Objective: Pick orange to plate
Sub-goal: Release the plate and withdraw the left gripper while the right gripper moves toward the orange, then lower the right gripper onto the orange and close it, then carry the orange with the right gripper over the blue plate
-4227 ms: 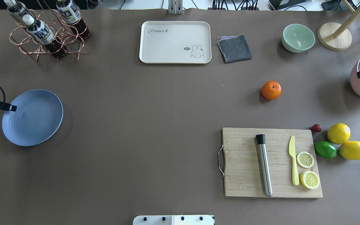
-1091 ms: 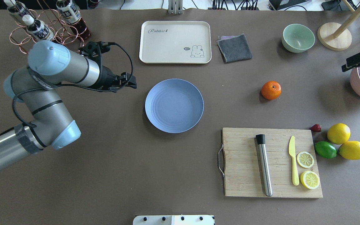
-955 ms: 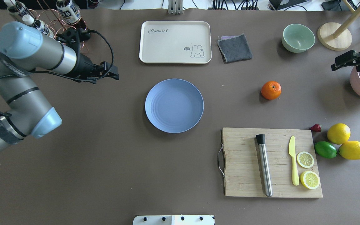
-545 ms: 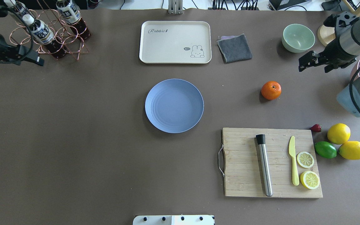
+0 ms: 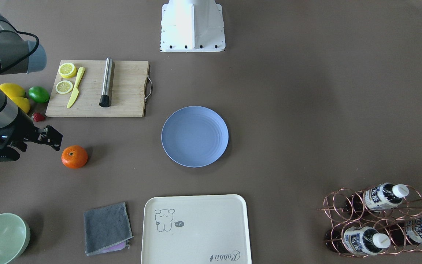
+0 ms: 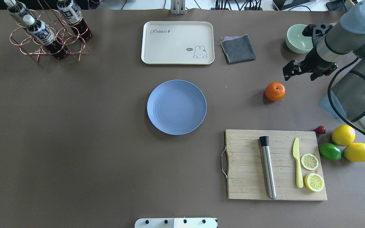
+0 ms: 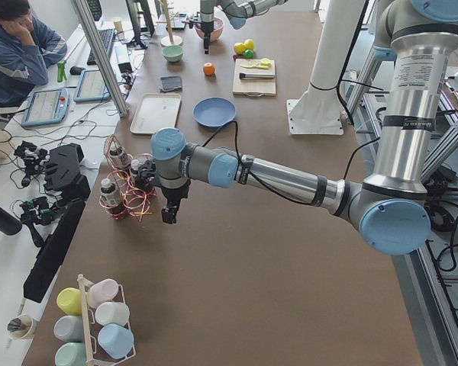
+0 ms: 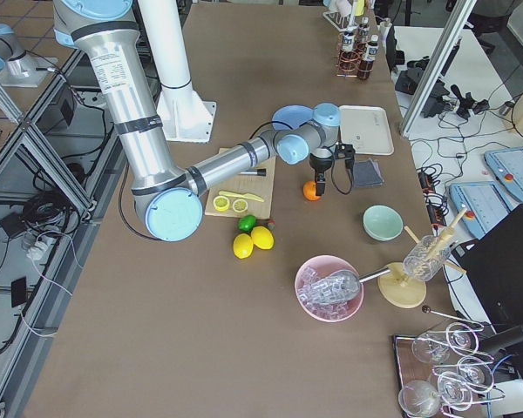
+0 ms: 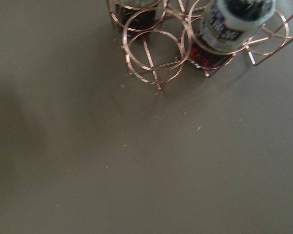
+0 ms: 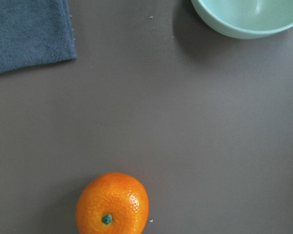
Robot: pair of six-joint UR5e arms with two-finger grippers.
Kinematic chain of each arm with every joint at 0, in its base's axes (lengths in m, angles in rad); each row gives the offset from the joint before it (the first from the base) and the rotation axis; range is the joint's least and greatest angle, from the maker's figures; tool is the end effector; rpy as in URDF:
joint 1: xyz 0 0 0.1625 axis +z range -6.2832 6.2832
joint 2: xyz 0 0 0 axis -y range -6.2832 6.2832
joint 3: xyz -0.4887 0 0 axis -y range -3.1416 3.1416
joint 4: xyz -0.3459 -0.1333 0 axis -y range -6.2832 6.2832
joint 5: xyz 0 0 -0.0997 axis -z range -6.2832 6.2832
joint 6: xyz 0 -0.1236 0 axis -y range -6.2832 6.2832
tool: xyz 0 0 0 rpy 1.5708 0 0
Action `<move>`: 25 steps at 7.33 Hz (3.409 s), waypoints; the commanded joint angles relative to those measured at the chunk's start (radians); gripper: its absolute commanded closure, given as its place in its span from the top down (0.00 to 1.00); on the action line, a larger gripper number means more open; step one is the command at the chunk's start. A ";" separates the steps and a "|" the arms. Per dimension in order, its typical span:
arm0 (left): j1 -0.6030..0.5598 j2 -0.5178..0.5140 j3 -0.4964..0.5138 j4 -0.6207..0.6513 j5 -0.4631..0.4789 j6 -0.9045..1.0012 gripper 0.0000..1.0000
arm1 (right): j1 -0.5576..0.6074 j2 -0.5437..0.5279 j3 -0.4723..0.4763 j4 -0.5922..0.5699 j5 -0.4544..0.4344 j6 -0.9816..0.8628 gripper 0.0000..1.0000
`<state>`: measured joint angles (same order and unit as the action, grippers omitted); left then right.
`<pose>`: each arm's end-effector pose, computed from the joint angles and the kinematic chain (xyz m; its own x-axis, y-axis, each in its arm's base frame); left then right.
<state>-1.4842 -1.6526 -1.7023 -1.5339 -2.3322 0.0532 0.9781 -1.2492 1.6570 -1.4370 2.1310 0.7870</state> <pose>-0.0053 -0.4942 0.6469 0.7052 0.2351 -0.6689 -0.1228 0.9697 0.2114 -0.2854 -0.5449 0.5273 0.7270 0.0089 0.6865 -0.0514 0.9978 0.0415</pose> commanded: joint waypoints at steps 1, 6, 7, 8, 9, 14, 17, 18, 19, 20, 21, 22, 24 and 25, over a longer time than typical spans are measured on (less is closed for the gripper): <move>-0.034 0.043 0.039 0.021 0.031 0.054 1.00 | -0.045 0.016 -0.040 0.004 -0.037 0.024 1.00; -0.039 0.050 0.036 0.021 0.034 0.054 1.00 | -0.102 0.057 -0.202 0.178 -0.054 0.070 1.00; -0.039 0.050 0.036 0.023 0.034 0.054 1.00 | -0.104 0.060 -0.216 0.197 -0.054 0.074 1.00; -0.039 0.048 0.036 0.023 0.034 0.054 1.00 | -0.114 0.074 -0.217 0.199 -0.054 0.112 0.99; -0.038 0.048 0.038 0.021 0.034 0.054 1.00 | -0.131 0.077 -0.217 0.199 -0.063 0.123 0.99; -0.034 0.047 0.042 0.024 0.036 0.051 1.00 | -0.136 0.080 -0.140 0.179 -0.108 0.158 0.00; -0.036 0.075 0.066 0.029 0.033 0.048 1.00 | -0.220 0.328 -0.102 -0.126 -0.129 0.447 0.00; -0.039 0.085 0.062 0.029 0.033 0.048 1.00 | -0.286 0.388 -0.108 -0.134 -0.181 0.553 0.00; -0.041 0.085 0.064 0.029 0.033 0.048 1.00 | -0.342 0.455 -0.144 -0.135 -0.231 0.639 0.00; -0.041 0.085 0.062 0.029 0.033 0.048 1.00 | -0.378 0.524 -0.208 -0.134 -0.250 0.684 0.00; -0.041 0.085 0.062 0.029 0.030 0.048 1.00 | -0.409 0.597 -0.294 -0.128 -0.288 0.731 0.00; -0.041 0.089 0.061 0.029 0.028 0.048 1.00 | -0.427 0.637 -0.348 -0.114 -0.315 0.748 0.00; -0.041 0.089 0.061 0.029 0.027 0.047 1.00 | -0.450 0.636 -0.393 -0.056 -0.327 0.767 0.00; -0.041 0.089 0.062 0.029 0.027 0.047 1.00 | -0.456 0.634 -0.398 -0.056 -0.329 0.767 0.00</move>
<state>-1.5248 -1.5634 -1.6410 -1.5048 -2.3049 0.0999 0.5325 -0.6169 1.2774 -1.5064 1.8089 1.5494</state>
